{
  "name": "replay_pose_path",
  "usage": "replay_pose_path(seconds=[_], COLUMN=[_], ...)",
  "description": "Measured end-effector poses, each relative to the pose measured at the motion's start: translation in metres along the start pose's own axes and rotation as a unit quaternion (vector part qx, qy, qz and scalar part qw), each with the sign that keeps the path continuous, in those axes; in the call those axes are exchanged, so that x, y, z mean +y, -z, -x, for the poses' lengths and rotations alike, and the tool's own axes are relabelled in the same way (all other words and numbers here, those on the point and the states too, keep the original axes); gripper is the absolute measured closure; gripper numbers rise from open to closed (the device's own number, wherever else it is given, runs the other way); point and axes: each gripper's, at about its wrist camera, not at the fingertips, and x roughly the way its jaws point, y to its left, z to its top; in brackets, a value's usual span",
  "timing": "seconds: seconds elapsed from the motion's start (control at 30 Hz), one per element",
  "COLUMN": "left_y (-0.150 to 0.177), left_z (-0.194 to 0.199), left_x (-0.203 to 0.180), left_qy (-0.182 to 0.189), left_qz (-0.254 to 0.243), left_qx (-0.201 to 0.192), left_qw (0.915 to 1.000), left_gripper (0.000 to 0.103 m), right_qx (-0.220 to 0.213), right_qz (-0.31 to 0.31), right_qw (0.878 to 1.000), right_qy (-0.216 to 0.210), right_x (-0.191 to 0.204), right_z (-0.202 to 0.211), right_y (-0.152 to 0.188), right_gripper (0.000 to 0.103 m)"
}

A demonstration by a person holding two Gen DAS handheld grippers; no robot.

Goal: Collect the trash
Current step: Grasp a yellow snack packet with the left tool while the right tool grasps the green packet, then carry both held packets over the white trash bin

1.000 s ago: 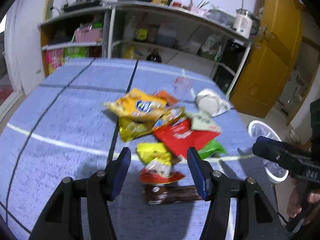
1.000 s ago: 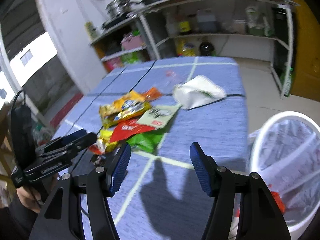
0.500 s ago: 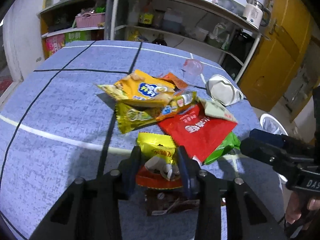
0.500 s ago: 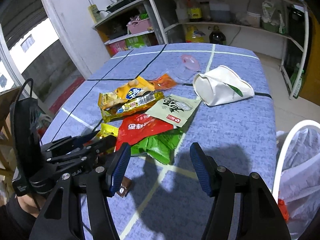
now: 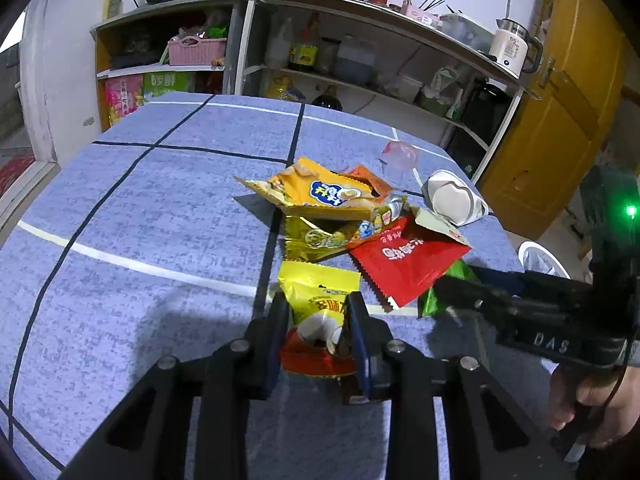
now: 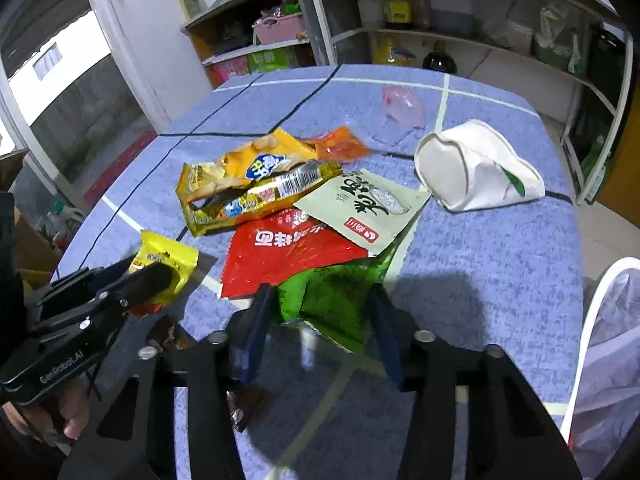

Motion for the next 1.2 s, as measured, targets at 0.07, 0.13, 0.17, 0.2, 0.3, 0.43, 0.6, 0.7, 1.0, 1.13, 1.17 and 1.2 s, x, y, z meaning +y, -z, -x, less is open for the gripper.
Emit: replay_pose_path(seconds=[0.07,0.13,0.17,0.2,0.3,0.43,0.6,0.7,1.0,1.13,1.17,1.2], left_y=[0.0,0.0,0.0,-0.001,0.0,0.0,-0.002,-0.005,-0.012,-0.014,-0.014,-0.014], left_z=[0.001,0.002,0.003,0.004,0.007,0.011,0.015,0.015,0.015,0.012,0.012,0.011], left_x=[0.002,0.003,0.003,0.003,0.0,-0.005,-0.018,-0.029,-0.09,-0.122,-0.129,-0.138], left_qy=[-0.001,0.0,0.001,0.002,0.007,0.014,0.026,0.037,0.091,0.116,0.121,0.128], left_qz=[0.002,0.005,0.006,0.006,0.003,-0.001,-0.01,-0.017,-0.067,-0.088,-0.093,-0.099], left_qx=[-0.001,-0.002,-0.003,-0.005,-0.009,-0.014,-0.021,-0.023,-0.037,-0.033,-0.033,-0.031], left_qw=[1.0,1.0,1.0,1.0,0.9999,0.9998,0.9994,0.9989,0.9929,0.9887,0.9878,0.9863], left_gripper=[0.072,0.072,0.072,0.072,0.072,0.072,0.072,0.072,0.072,0.072,0.072,0.072], right_qx=[-0.002,-0.002,-0.002,-0.002,-0.005,-0.011,-0.021,-0.034,-0.083,-0.099,-0.103,-0.108], right_qz=[0.003,0.008,0.009,0.011,0.018,0.021,0.019,0.006,-0.036,-0.061,-0.066,-0.071], right_qw=[1.0,1.0,1.0,1.0,1.0,1.0,1.0,0.999,0.996,0.992,0.991,0.99], right_qy=[0.0,-0.001,-0.003,-0.003,-0.008,-0.013,-0.012,-0.013,0.025,0.045,0.05,0.058], right_x=[0.001,0.002,0.003,0.003,0.005,0.003,-0.002,-0.013,-0.06,-0.085,-0.09,-0.097], right_z=[0.001,0.003,0.004,0.006,0.013,0.028,0.043,0.056,0.106,0.125,0.129,0.135], right_y=[0.001,0.002,0.004,0.005,0.009,0.018,0.029,0.035,0.053,0.062,0.062,0.065], right_gripper=[0.065,0.068,0.068,0.069,0.073,0.074,0.074,0.074,0.074,0.074,0.074,0.074])
